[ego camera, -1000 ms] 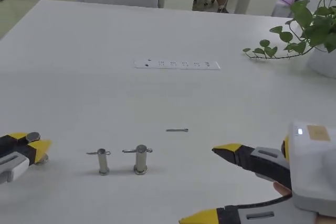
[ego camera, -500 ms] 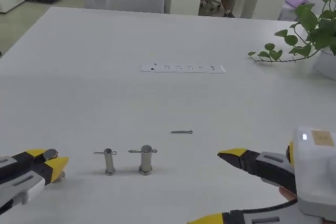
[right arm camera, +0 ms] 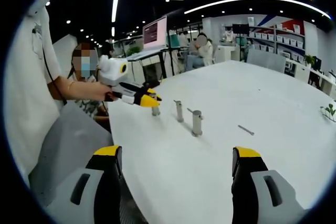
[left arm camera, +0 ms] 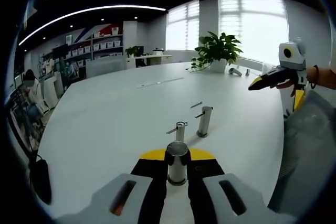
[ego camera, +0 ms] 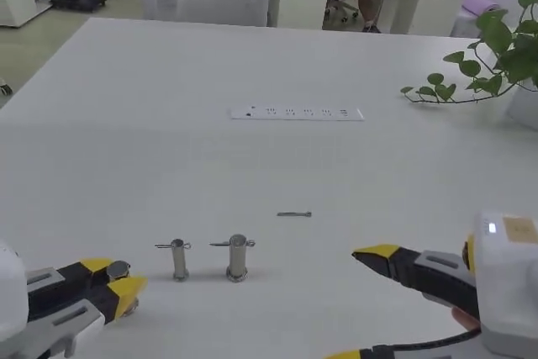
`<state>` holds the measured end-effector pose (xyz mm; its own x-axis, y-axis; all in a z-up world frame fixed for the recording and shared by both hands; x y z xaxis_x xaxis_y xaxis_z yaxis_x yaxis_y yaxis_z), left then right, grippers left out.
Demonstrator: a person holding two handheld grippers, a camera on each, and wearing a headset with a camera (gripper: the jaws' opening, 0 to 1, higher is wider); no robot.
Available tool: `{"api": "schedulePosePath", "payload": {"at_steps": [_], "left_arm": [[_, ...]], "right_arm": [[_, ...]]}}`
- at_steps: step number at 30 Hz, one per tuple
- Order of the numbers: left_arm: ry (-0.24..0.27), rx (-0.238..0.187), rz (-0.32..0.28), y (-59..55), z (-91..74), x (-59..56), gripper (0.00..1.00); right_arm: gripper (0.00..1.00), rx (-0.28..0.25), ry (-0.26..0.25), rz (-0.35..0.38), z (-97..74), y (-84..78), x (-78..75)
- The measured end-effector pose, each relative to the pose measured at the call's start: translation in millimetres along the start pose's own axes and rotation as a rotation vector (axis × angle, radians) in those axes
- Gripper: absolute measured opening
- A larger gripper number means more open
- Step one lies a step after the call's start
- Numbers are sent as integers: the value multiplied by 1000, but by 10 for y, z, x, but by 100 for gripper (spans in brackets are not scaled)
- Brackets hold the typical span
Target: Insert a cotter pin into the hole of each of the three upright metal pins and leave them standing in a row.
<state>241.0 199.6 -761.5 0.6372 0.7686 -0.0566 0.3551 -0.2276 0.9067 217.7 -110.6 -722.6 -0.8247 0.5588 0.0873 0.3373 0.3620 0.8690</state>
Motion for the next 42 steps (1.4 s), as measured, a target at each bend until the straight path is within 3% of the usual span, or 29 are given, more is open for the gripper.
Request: {"api": "schedulePosePath", "payload": {"at_steps": [12, 24, 32, 42], "left_arm": [[-82, 6, 26, 40, 114, -197, 11], [-173, -10, 60, 97, 345, -379, 11], [-223, -4, 72, 77, 471, -452, 11], [-249, -9, 73, 69, 569, -497, 11]], "right_arm": [[87, -8, -4, 2, -25, -20, 1], [86, -2, -16, 15, -73, -52, -22], [86, 0, -30, 20, -103, -80, -45], [85, 1, -36, 34, -110, -109, -57]]}}
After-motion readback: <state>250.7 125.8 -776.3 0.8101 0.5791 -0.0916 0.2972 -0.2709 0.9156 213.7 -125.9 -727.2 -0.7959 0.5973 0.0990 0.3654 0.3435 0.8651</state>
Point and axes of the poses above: the centre of the closed fingertips' face, and the gripper's own axes: z roughly forward along the fingers, x roughly to its left, y roughly out of its top, the point moved 10 cm from there along -z, roughly backward along the fingers, and after that the axes turned 3 degrees about -y, right-handed, at the moved point
